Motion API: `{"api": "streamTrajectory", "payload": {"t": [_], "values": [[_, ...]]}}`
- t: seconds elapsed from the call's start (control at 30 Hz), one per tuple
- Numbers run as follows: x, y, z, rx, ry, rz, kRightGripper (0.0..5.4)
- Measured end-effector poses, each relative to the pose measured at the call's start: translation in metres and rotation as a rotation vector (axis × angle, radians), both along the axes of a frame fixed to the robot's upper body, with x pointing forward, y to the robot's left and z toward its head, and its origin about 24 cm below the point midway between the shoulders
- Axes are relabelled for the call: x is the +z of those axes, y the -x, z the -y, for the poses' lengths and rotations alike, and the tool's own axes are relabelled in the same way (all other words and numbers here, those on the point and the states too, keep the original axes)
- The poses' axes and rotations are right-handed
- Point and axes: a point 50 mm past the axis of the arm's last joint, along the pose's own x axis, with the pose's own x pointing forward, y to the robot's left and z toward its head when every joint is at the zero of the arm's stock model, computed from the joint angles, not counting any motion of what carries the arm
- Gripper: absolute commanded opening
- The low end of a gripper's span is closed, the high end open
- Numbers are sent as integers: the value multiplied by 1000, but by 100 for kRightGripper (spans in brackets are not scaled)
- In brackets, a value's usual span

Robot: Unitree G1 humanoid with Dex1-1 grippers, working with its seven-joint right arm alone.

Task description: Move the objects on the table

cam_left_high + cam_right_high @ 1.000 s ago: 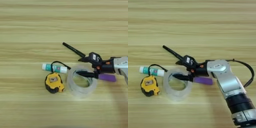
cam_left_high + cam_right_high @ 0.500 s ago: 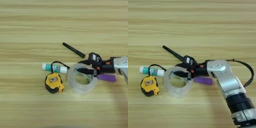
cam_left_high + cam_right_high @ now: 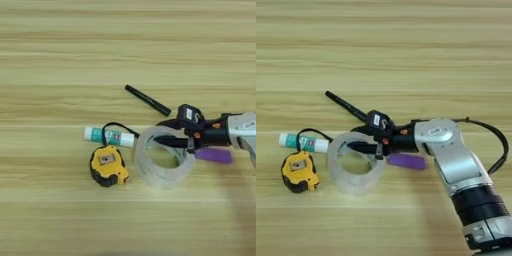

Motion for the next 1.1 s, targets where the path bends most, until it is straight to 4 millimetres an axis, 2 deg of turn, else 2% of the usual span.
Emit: {"api": "streamTrajectory", "payload": {"t": [0.17, 0.5, 0.7, 0.9, 1.1], "values": [[8, -1, 4, -20, -52, 9, 151], [40, -10, 11, -61, -215, 95, 151], [50, -29, 16, -203, -288, 144, 151], [50, -46, 21, -362, -323, 158, 150], [45, -68, 36, -627, -336, 175, 150]]}}
